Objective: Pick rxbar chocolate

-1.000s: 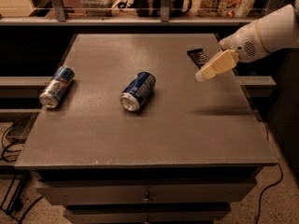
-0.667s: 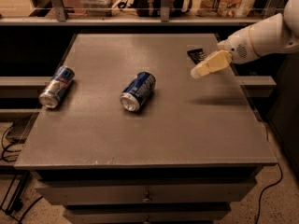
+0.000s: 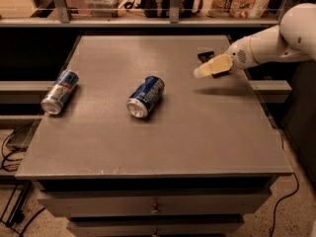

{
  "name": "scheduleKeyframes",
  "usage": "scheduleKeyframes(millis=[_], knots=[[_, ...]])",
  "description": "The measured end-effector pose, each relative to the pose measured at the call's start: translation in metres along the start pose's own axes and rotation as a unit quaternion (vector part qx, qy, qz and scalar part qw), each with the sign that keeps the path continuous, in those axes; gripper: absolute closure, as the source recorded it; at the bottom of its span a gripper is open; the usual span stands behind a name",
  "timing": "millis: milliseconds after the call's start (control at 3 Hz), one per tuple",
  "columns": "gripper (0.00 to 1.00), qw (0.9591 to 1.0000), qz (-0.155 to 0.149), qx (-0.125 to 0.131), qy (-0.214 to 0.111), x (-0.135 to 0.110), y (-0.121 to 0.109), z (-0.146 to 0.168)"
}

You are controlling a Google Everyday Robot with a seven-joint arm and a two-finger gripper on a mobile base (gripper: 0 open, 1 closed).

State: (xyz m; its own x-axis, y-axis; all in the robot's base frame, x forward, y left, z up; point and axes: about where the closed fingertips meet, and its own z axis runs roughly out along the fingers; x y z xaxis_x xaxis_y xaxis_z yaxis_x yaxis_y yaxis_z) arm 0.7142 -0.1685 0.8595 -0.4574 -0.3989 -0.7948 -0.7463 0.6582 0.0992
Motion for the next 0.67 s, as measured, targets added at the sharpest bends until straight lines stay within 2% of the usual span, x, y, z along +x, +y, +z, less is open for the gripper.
scheduleKeyframes(millis=[333,667], knots=[[0.0,0.9996,0.027,0.008,-0.002,0.0077,-0.0139,0.015],[0.19,0.9994,0.031,0.014,0.005,0.0123,-0.0206,0.0232]])
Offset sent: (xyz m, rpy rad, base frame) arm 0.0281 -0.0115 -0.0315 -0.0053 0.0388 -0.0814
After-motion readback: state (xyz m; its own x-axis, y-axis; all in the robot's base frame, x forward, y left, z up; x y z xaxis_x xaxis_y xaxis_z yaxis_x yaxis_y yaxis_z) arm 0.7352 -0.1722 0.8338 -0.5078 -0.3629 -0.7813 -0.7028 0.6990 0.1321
